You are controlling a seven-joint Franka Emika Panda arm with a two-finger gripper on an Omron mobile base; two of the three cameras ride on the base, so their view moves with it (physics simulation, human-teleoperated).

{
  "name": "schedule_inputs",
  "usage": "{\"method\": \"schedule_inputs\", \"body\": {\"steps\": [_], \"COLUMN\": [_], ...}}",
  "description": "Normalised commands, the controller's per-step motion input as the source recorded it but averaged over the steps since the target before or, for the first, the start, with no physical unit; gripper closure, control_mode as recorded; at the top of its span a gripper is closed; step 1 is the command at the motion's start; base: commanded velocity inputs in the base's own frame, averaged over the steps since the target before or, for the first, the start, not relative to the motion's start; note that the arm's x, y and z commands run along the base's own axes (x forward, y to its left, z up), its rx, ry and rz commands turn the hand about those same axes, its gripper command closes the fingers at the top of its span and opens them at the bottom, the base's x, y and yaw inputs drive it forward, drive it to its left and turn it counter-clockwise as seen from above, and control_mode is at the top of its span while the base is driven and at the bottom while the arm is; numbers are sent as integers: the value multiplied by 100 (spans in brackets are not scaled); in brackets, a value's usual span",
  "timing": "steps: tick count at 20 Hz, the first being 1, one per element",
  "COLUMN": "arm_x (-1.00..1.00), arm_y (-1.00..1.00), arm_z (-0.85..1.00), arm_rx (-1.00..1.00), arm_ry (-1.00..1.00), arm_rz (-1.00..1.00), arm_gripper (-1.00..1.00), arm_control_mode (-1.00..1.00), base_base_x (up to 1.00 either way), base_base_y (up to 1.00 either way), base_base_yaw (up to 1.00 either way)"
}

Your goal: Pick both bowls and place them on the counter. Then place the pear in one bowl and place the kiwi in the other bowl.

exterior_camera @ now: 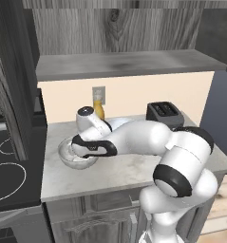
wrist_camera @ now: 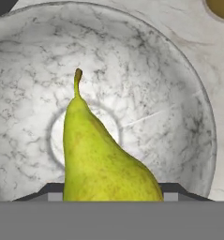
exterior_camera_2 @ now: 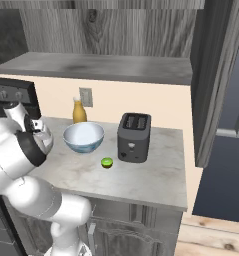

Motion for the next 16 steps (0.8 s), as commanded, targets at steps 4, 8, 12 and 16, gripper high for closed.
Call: {"method": "schedule_inputs", "body": {"steps": [4, 8, 12, 16], "arm_x": [10, 3, 2, 10], "arm_y": [14, 18, 16, 19], "arm_z": [-25, -20, -24, -18], "arm_rx": [0, 0, 0, 0], "arm_ry": [0, 0, 0, 0], "arm_rz": [0, 0, 0, 0], "arm_gripper": [100, 100, 100, -100], "arm_control_mode": [-100, -100, -100, -100], "base_base_x": [0, 0, 0, 0], "base_base_y": [0, 0, 0, 0], "base_base_yaw": [0, 0, 0, 0]}}
